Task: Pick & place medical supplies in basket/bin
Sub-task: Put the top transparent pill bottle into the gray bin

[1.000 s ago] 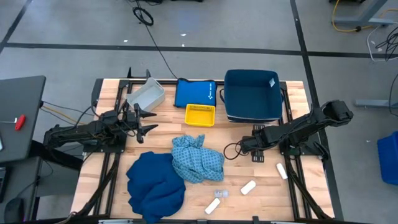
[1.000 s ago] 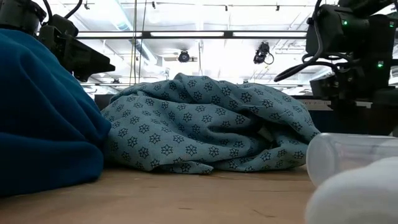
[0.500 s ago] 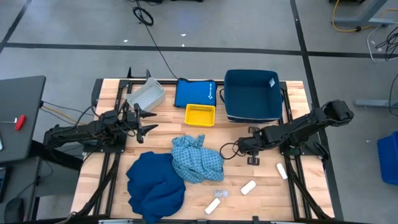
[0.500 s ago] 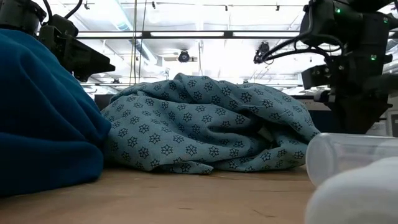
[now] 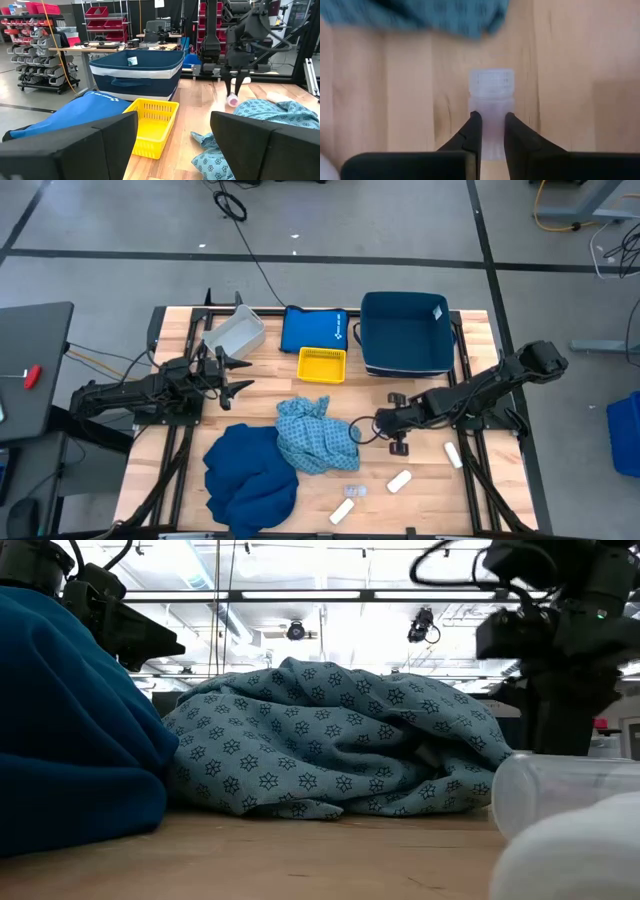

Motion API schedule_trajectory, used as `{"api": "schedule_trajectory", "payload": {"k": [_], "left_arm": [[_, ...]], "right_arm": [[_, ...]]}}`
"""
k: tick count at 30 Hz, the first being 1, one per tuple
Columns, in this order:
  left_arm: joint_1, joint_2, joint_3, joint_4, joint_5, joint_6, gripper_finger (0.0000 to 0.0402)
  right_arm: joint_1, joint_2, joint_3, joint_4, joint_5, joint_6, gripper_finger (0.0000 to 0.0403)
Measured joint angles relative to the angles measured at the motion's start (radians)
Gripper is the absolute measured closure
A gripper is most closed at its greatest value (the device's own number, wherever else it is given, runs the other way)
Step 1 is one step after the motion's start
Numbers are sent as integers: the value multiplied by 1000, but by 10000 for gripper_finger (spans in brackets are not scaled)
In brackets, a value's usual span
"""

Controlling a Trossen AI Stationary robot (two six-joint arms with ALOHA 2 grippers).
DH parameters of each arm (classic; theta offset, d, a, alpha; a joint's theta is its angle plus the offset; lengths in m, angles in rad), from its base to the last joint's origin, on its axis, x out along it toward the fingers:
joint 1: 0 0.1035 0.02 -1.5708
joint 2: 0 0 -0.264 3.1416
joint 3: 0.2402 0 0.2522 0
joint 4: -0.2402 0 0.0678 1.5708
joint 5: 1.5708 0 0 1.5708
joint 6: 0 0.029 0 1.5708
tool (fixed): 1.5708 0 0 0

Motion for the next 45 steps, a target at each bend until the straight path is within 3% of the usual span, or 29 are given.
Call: {"api": "schedule_trajectory", "payload": {"k": [4,11,15,20,24,32,36,39,45], "left_arm": [[0,0,0,1,0,0,145],[0,0,0,28,12,-7,145],[0,0,0,31,18,-7,145],[0,0,0,31,18,-8,145],[0,0,0,31,18,-11,145],[0,0,0,31,18,-7,145],[0,0,0,31,18,0,145],[0,0,0,31,18,1,145],[0,0,0,31,19,1,145]], "right_arm": [[7,-1,0,111,85,-11,402],[5,-1,0,216,153,-75,401],[3,-1,0,154,120,-71,401],[-15,-1,0,138,-25,-44,401],[-44,-1,1,131,-91,55,362],[-76,-2,2,137,-159,112,202],[-77,-2,2,147,-161,146,143],[-80,-2,2,165,-153,184,126],[-80,21,3,207,-103,248,135]]}}
